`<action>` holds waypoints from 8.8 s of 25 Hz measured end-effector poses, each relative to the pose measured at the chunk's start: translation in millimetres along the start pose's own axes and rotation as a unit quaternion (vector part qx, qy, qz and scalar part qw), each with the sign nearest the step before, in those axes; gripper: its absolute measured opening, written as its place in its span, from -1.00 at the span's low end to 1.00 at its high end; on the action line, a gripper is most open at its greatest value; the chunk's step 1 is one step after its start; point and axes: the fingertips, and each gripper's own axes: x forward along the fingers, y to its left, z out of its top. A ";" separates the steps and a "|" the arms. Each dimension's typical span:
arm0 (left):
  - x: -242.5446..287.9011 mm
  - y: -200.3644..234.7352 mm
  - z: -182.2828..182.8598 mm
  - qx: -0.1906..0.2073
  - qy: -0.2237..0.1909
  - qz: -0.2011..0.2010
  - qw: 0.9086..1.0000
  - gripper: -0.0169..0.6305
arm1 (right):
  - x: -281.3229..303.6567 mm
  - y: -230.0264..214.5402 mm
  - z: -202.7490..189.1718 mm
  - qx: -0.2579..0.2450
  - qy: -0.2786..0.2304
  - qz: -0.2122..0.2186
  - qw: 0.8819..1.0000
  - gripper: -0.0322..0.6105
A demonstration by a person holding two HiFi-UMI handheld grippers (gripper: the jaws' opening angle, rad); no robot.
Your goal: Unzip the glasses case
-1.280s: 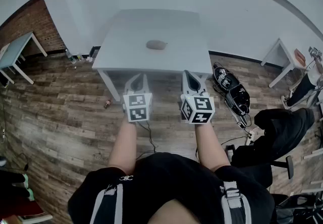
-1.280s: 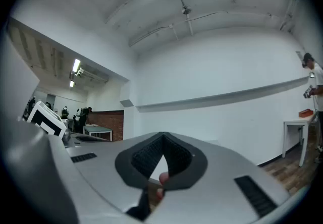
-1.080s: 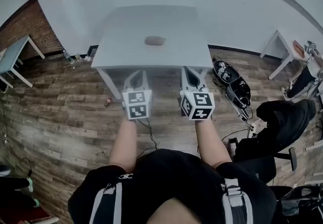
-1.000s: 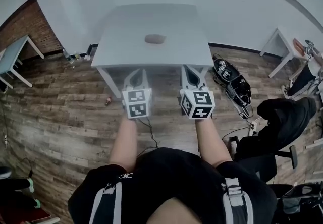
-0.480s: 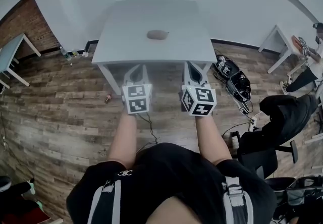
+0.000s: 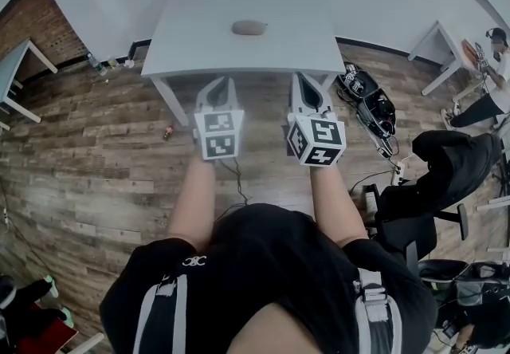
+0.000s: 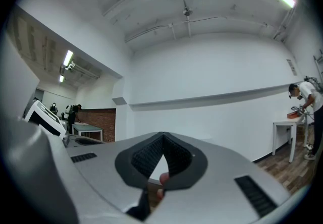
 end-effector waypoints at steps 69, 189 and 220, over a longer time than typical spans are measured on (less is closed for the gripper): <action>483.7 74.8 -20.2 0.020 0.147 0.068 0.987 -0.96 | 465.9 -237.9 -113.9 0.028 0.116 0.134 0.984 -0.89; 658.5 37.7 -110.7 0.208 0.187 -0.543 0.792 -0.07 | 623.7 -199.2 -206.2 -0.058 0.248 0.191 0.948 -0.83; 635.2 43.6 -61.3 -0.072 0.145 -0.590 0.791 -0.06 | 615.4 -217.9 -207.7 0.009 0.249 0.166 0.954 -0.83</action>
